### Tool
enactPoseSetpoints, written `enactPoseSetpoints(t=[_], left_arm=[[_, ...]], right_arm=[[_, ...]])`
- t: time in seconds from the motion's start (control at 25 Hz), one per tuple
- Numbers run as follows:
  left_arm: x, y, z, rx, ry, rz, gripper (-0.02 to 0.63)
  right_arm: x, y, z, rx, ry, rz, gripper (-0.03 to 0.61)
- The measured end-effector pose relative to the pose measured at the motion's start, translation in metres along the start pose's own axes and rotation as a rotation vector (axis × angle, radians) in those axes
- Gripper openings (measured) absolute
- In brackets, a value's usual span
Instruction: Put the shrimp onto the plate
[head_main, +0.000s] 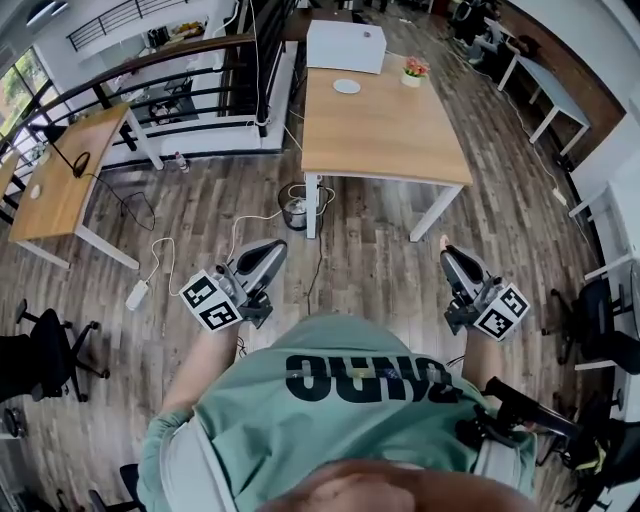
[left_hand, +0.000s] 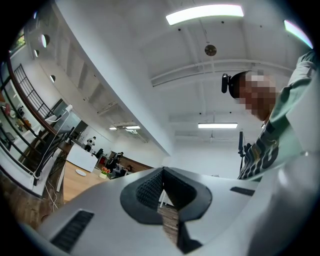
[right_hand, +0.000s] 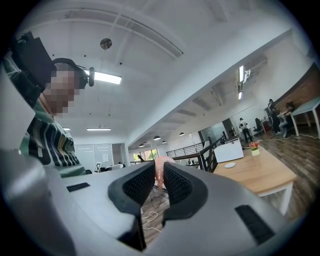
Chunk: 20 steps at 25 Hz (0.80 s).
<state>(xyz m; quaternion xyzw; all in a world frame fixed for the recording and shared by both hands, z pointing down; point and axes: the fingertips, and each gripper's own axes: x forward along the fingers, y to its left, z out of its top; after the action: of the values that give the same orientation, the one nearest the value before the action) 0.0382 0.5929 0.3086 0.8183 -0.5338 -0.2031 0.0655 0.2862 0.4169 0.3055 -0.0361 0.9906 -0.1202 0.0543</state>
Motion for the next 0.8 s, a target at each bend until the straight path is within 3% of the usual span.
enactPoseSetpoints(t=[0.32,0.56,0.8], left_arm=[[0.031,0.035,-0.008,-0.012,0.0,0.05,0.005],[0.097,0.047,-0.016,0.03,-0.007,0.103,0.005],[0.176,0.05,-0.016,0.078,-0.036,0.167,0.005]], right_arm=[[0.029,-0.049,0.0,0.018,0.012,0.053,0.057],[0.036,-0.132,0.016,0.028,0.009,0.117,0.057],[0.043,-0.22,0.065,-0.001,-0.015,0.217,0.057]])
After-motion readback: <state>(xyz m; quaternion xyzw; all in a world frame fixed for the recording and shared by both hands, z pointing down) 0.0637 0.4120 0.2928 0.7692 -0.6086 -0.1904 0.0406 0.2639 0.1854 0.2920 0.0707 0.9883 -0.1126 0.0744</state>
